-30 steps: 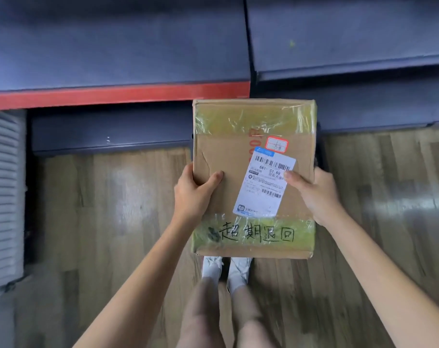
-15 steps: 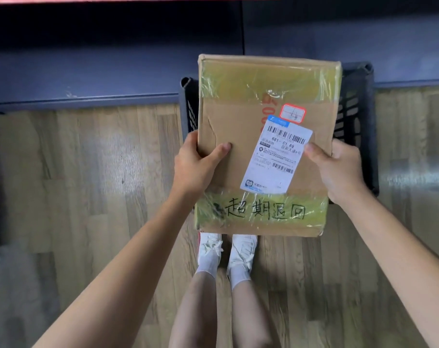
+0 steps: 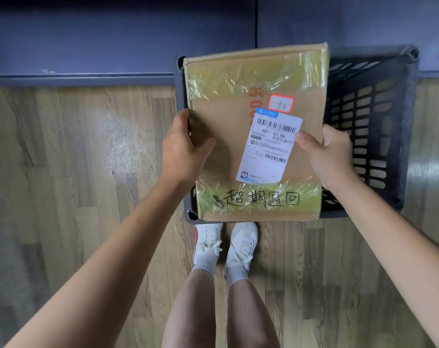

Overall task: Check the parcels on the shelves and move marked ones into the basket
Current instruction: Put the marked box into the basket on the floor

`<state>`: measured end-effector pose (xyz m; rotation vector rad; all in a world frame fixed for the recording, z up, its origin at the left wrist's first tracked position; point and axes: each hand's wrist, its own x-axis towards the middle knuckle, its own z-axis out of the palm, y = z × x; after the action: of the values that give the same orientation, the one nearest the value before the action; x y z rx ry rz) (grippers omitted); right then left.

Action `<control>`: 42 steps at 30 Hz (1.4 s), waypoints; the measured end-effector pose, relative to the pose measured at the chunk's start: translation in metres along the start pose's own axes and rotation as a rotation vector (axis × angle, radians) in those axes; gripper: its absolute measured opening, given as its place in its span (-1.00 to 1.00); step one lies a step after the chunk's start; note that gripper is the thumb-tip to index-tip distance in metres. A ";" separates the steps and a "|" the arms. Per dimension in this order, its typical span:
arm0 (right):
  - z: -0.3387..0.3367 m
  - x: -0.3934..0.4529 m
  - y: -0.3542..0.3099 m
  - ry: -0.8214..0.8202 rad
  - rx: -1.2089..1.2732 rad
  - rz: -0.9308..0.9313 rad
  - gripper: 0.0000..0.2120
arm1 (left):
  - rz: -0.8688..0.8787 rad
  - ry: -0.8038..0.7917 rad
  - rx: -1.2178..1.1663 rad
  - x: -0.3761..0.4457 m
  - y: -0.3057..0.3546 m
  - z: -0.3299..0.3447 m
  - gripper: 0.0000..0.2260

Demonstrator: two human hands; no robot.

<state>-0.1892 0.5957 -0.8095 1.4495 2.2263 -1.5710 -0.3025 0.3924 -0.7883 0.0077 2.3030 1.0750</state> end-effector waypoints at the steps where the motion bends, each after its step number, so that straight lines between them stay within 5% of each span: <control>1: 0.003 0.005 0.006 -0.010 -0.010 0.000 -0.83 | 0.020 0.003 0.038 0.002 -0.001 0.002 -0.49; 20: 0.080 0.072 0.083 -0.048 0.041 0.274 -0.78 | 0.311 -0.101 0.422 0.014 -0.052 0.036 -0.53; 35: 0.100 0.079 0.088 -0.061 -0.298 0.401 -0.48 | 0.390 -0.193 0.571 -0.008 -0.064 0.051 -0.58; 39: 0.088 0.047 0.070 -0.083 -0.373 0.272 -0.33 | 0.383 -0.221 0.597 -0.014 -0.052 0.043 -0.56; 42: 0.065 0.013 0.040 -0.154 -0.407 0.080 -0.41 | 0.403 -0.238 0.620 -0.028 -0.025 0.028 -0.54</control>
<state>-0.1965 0.5563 -0.8754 1.2384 2.1988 -1.0803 -0.2592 0.3884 -0.8053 0.8226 2.3660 0.4521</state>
